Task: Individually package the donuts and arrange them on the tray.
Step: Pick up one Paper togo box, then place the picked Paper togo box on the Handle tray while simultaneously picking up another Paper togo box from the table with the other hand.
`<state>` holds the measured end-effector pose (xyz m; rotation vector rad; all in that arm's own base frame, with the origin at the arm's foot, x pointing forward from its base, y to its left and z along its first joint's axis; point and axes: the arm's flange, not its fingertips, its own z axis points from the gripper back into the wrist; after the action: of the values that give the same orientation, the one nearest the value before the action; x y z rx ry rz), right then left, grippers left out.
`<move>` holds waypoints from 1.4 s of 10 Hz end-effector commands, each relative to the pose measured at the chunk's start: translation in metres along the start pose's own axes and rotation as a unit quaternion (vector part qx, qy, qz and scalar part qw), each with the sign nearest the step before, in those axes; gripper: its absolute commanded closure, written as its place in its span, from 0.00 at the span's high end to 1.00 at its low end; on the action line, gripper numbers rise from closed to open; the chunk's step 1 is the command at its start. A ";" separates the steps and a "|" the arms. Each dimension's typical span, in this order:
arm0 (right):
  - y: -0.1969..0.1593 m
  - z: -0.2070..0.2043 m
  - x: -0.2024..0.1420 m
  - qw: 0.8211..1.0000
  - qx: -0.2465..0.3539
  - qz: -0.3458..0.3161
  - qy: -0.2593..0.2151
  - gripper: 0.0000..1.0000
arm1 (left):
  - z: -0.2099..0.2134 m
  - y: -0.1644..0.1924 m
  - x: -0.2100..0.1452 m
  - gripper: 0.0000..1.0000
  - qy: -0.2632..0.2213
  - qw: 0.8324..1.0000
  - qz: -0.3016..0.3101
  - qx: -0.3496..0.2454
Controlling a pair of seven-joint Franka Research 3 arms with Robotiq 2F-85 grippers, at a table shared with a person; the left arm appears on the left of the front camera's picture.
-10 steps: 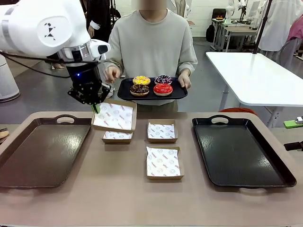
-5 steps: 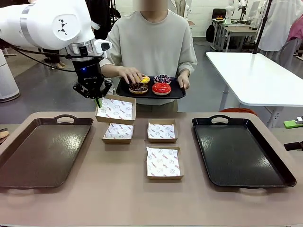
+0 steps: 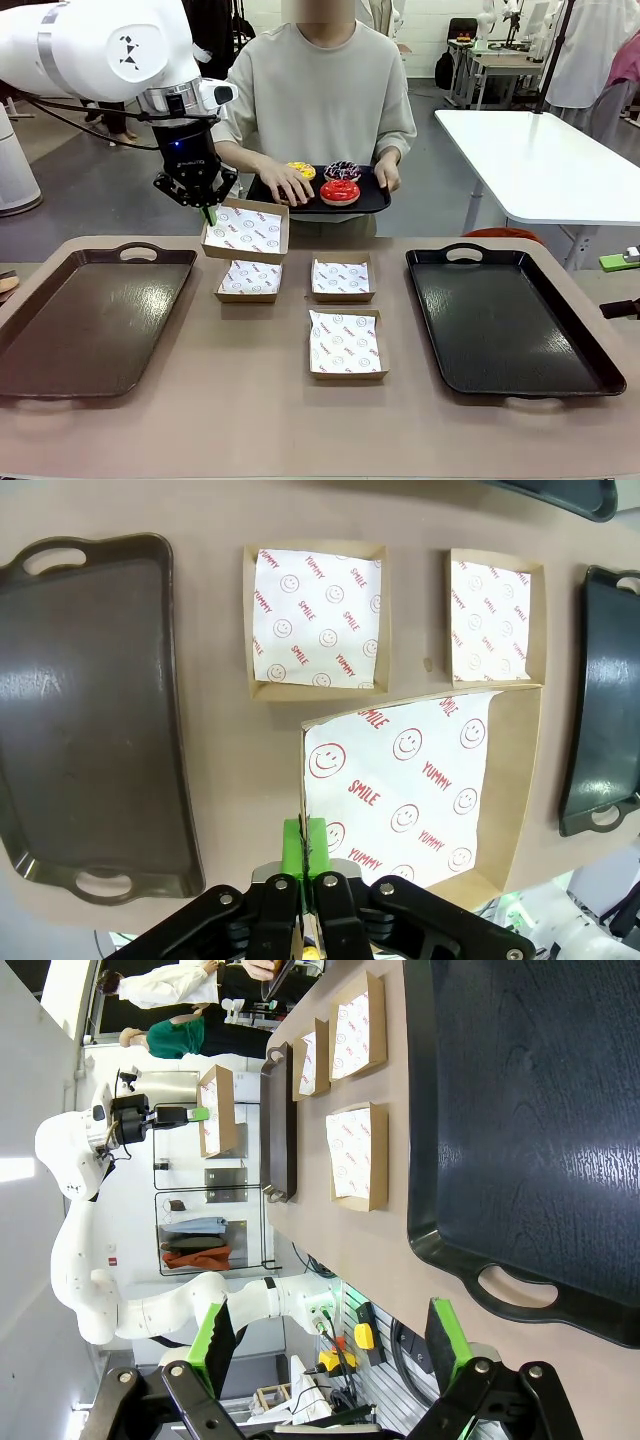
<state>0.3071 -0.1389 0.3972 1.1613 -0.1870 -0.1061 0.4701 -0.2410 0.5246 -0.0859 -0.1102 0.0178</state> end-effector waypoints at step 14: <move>0.001 -0.001 0.001 1.000 0.004 0.001 -0.002 1.00 | -0.001 0.004 -0.004 0.00 -0.009 1.000 0.002 0.000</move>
<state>0.3071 -0.1389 0.3972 1.1613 -0.1870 -0.1061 0.4703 -0.2398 0.5236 -0.0852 -0.1085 0.0200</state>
